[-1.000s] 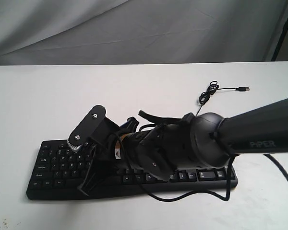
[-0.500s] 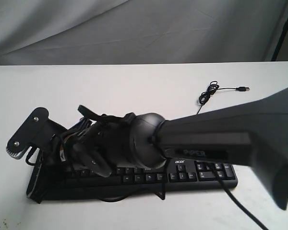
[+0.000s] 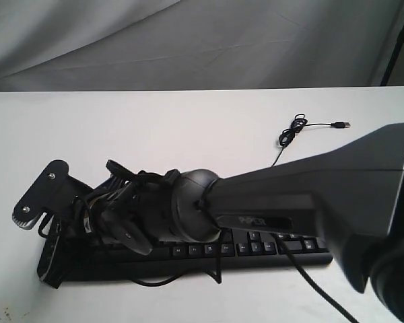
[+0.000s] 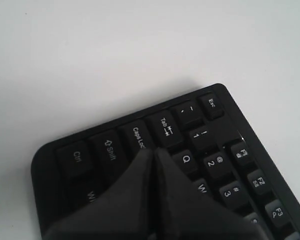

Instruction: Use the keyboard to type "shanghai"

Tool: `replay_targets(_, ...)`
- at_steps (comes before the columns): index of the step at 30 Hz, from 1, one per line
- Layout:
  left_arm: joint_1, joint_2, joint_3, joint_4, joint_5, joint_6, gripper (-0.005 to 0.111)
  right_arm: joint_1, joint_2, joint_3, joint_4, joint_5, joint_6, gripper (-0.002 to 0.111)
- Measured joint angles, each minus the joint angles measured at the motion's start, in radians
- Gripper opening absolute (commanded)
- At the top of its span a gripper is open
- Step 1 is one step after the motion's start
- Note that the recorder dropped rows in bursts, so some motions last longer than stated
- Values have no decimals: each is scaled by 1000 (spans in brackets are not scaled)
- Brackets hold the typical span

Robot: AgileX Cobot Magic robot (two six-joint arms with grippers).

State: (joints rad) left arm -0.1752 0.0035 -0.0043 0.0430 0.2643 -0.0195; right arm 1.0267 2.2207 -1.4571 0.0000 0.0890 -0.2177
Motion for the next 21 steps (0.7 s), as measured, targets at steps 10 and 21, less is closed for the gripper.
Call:
replay_targets(10,0,0,0,0,0,0,0,-4,21,0,0,-31,-5,0)
replay_targets(21,0,0,0,0,0,0,0,-17,24,0,0,-38,-8,0)
